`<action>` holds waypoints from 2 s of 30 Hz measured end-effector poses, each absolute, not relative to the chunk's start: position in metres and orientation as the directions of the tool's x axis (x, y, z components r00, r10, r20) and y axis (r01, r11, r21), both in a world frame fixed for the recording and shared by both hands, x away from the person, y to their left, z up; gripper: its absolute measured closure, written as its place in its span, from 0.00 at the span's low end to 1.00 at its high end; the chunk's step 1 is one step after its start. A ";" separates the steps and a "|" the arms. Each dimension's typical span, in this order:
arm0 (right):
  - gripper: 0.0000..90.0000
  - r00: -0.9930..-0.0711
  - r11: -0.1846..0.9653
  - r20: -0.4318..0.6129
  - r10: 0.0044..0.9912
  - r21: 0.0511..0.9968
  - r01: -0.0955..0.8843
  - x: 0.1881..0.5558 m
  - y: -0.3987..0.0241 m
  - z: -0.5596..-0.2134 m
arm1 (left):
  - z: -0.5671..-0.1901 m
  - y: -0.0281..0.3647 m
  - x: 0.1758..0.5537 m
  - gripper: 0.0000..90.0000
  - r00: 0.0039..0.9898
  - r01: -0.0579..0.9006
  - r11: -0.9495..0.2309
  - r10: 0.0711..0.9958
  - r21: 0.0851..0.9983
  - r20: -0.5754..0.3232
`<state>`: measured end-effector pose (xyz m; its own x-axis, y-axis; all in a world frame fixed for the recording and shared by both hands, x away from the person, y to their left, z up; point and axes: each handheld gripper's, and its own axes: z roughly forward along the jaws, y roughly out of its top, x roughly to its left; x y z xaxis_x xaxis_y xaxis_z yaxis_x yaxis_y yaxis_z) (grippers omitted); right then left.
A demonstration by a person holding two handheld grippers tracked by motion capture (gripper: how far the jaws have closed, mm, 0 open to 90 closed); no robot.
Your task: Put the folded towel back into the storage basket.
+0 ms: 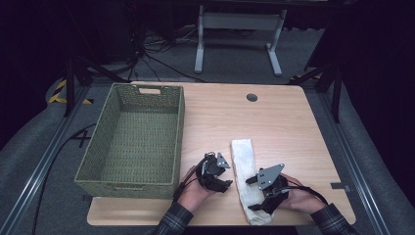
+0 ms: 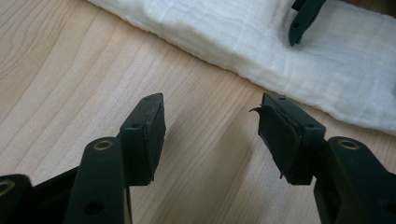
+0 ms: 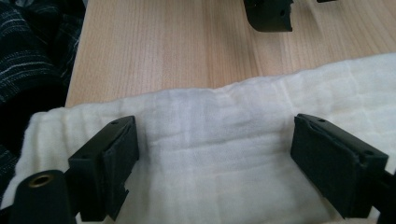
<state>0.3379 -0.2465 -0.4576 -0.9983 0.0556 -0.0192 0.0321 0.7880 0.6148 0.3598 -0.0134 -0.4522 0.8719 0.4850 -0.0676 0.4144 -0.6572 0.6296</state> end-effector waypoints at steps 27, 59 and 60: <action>0.85 -0.997 0.745 0.075 0.016 0.664 0.062 0.336 -0.254 -0.456 | -0.432 -0.038 0.385 0.41 0.904 0.327 -0.640 0.427 0.695 -0.032; 0.85 -0.996 0.741 0.089 0.017 0.668 0.073 0.337 -0.254 -0.457 | -0.452 -0.100 0.456 0.39 0.972 0.193 -0.767 0.237 0.612 -0.009; 0.85 -0.996 0.741 0.090 0.019 0.667 0.075 0.337 -0.254 -0.456 | -0.452 -0.100 0.455 0.40 0.972 0.195 -0.766 0.236 0.613 -0.014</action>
